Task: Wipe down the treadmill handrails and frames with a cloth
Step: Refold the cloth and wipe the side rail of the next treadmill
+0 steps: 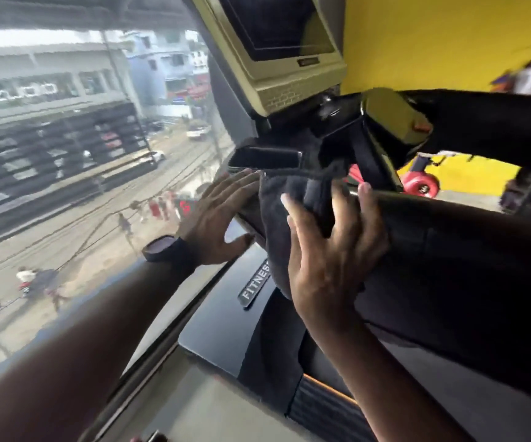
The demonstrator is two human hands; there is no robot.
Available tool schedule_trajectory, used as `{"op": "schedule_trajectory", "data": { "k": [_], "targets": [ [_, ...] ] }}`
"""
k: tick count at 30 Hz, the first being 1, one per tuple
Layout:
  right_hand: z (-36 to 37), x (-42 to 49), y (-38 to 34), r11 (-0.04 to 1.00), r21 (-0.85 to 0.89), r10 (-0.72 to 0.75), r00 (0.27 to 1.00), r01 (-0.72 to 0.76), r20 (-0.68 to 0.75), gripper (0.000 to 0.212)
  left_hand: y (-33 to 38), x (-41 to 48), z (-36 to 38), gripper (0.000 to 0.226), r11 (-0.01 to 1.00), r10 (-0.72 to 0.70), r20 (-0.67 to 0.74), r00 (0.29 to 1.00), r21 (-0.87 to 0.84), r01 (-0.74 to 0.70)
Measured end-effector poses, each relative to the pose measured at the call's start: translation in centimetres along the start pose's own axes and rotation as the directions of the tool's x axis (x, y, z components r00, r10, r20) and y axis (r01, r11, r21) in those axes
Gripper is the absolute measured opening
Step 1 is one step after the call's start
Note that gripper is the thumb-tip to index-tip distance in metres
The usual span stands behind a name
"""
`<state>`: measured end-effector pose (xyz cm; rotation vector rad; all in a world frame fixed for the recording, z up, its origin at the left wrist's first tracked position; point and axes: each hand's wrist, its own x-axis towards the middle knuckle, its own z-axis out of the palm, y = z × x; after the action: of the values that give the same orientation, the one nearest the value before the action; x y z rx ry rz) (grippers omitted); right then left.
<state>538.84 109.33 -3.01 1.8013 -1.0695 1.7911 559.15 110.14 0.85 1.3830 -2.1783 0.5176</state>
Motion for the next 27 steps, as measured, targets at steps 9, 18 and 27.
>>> {"op": "schedule_trajectory", "data": {
  "k": [9,18,27],
  "targets": [
    [3.3,-2.6,-1.9,0.962,-0.273,-0.052,0.996,0.031,-0.070,0.041,-2.7,0.1,1.3,0.085,0.982,0.178,-0.064,0.982,-0.051,-0.182],
    [3.2,-5.6,-4.3,0.917,-0.398,0.063,0.984,0.008,0.164,0.046,-2.7,0.2,1.5,0.080,0.973,0.193,-0.109,0.975,-0.110,-0.205],
    [5.1,-3.4,-3.3,0.904,-0.421,-0.015,0.989,0.077,0.147,0.055,-4.0,0.2,0.8,0.076,0.953,0.259,-0.092,0.961,-0.138,-0.270]
  ]
}}
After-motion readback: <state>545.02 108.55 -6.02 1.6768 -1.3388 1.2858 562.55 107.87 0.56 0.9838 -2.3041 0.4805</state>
